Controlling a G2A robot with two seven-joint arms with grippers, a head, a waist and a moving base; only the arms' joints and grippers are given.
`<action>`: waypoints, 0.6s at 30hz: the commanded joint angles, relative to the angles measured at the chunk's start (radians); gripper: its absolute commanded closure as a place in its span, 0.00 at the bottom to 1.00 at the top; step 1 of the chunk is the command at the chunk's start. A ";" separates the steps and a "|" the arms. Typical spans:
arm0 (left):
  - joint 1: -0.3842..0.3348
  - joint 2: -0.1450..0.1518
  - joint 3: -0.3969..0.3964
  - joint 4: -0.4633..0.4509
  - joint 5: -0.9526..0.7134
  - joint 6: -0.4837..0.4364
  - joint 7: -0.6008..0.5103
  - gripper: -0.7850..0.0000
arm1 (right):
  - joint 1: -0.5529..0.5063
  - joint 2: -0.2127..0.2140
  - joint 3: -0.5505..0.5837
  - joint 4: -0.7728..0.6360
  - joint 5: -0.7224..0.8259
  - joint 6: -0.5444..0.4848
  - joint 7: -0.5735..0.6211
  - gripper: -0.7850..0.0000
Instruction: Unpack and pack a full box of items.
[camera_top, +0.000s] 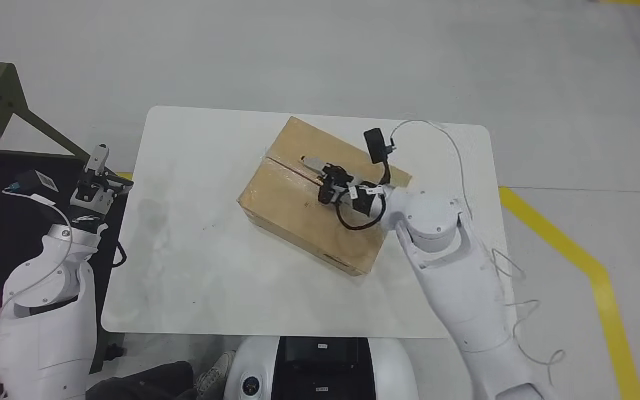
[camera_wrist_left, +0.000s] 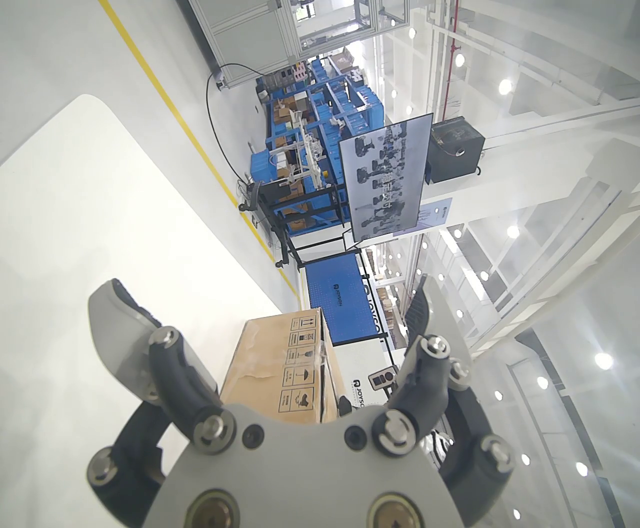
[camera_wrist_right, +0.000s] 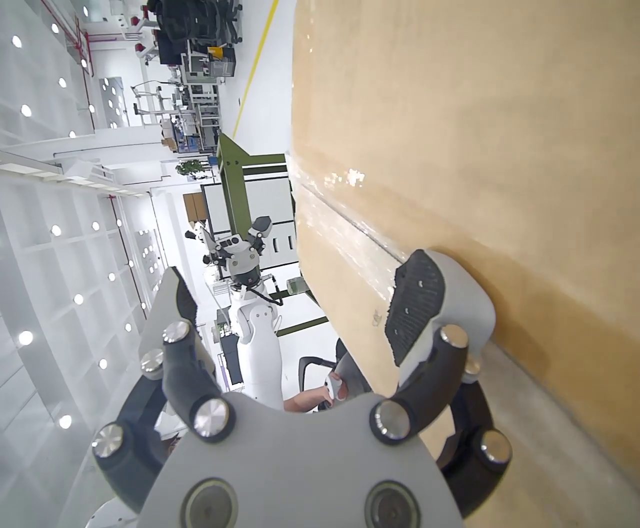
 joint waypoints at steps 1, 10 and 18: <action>0.000 0.000 0.000 0.000 0.000 0.000 0.000 0.00 | -0.005 0.005 0.005 -0.013 -0.013 0.015 0.015 0.00; 0.000 0.000 0.000 0.000 0.000 0.000 0.000 0.00 | -0.037 0.025 0.036 -0.070 -0.035 0.044 0.032 0.00; 0.000 0.000 0.000 0.000 0.000 0.000 0.000 0.00 | -0.078 0.050 0.064 -0.141 -0.078 0.106 0.102 0.00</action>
